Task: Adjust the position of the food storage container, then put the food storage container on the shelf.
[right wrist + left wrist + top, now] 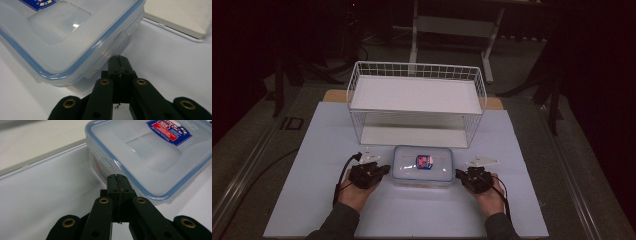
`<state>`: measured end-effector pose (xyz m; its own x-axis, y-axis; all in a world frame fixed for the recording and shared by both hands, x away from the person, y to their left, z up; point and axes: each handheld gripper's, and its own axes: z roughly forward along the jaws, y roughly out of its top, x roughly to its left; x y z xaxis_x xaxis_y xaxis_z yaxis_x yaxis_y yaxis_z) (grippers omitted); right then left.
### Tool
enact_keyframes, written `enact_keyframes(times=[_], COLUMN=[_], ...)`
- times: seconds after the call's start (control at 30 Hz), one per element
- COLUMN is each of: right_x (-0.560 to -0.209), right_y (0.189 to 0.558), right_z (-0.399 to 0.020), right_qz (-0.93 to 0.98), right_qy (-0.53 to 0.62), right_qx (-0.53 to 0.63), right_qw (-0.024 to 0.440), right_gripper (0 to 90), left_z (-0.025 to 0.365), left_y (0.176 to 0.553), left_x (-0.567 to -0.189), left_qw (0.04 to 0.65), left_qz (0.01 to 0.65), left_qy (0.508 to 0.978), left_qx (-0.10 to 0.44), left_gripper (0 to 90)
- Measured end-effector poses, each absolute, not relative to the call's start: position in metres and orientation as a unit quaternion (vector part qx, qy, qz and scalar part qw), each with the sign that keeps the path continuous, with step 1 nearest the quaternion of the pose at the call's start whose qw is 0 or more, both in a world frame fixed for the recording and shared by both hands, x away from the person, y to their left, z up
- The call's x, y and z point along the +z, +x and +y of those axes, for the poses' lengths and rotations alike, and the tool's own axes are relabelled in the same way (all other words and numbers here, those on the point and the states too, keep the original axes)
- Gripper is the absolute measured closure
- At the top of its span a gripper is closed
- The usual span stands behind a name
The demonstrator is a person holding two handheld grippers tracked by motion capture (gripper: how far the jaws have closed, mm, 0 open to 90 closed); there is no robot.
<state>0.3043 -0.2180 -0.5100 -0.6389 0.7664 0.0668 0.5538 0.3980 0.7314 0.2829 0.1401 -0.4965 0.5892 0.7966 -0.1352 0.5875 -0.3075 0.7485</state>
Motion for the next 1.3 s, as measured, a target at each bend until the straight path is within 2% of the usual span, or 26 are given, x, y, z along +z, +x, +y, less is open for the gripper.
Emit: enact_keyframes(times=[0.57, 0.7, 0.83, 0.93, 1.03, 1.27, 1.3], right_x=[-0.509, -0.504, -0.497, -0.488, -0.485, -0.484, -0.484], right_y=[0.302, 0.302, 0.302, 0.301, 0.3, 0.302, 0.304], right_z=[-0.198, -0.202, -0.207, -0.211, -0.21, -0.208, -0.209], right_qz=[0.838, 0.837, 0.827, 0.817, 0.812, 0.804, 0.793], right_qy=[0.37, 0.372, 0.379, 0.378, 0.375, 0.384, 0.396], right_qx=[0.382, 0.381, 0.394, 0.417, 0.43, 0.439, 0.453], right_qw=[0.123, 0.128, 0.13, 0.126, 0.121, 0.113, 0.096], right_gripper=[89.9, 84.3, 80.5, 73.8, 62.9, 53.4, 49.0], left_z=[0.168, 0.173, 0.178, 0.181, 0.181, 0.175, 0.171], left_y=[0.275, 0.274, 0.274, 0.275, 0.277, 0.288, 0.291], left_x=[-0.497, -0.49, -0.484, -0.482, -0.483, -0.487, -0.489], left_qw=[0.422, 0.431, 0.449, 0.466, 0.467, 0.469, 0.477], left_qz=[0.459, 0.458, 0.451, 0.444, 0.447, 0.453, 0.457], left_qy=[0.774, 0.767, 0.76, 0.755, 0.752, 0.75, 0.744], left_qx=[0.111, 0.126, 0.131, 0.126, 0.126, 0.111, 0.1], left_gripper=[89.3, 83.0, 73.0, 64.4, 55.4, 44.2, 40.4])
